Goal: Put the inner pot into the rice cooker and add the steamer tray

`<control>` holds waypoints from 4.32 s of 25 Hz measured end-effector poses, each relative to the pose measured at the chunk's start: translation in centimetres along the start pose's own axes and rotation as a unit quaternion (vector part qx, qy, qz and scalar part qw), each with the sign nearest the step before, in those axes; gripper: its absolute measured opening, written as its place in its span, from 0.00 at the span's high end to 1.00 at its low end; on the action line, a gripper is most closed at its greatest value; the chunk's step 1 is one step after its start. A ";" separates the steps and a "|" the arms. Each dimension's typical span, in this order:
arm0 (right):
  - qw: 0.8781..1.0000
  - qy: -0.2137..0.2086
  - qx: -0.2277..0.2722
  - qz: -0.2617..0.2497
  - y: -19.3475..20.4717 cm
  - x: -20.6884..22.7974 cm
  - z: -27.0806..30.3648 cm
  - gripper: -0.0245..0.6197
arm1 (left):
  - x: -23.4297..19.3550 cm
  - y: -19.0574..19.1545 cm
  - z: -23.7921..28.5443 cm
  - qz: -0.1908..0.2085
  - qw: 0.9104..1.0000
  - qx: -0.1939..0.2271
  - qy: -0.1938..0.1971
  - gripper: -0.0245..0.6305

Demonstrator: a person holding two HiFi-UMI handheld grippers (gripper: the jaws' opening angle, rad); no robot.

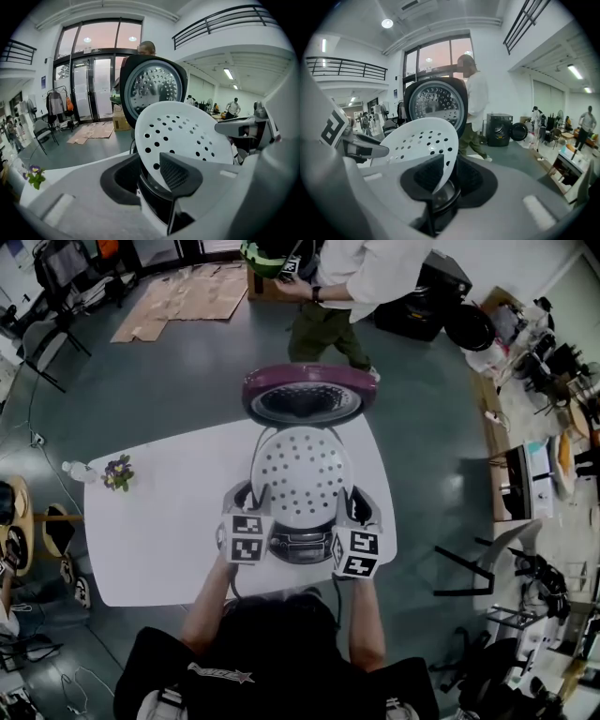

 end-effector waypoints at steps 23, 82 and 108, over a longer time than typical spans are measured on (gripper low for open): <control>0.995 -0.026 -0.090 0.020 2.4 0.4 3.1 0.82 | 0.0 2.5 1.6 0.041 0.994 -0.094 -0.026 0.73; 0.968 -0.140 0.161 -0.132 -5.2 -6.2 -5.6 0.95 | -1.5 -2.8 -11.8 -0.038 0.976 0.191 -0.097 0.95; 0.971 -0.130 0.160 -0.123 -5.0 -6.2 -6.1 0.95 | -0.8 -2.7 -12.6 -0.022 0.976 0.199 -0.085 0.95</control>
Point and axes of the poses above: the fingertips, and each gripper's own axes: z forward along the fingers, x to its right, y out of its underside, the point moved 6 cm from there along -z, backward along the fingers, and after that the axes turned 15 degrees about -y, right-handed, at the moved point
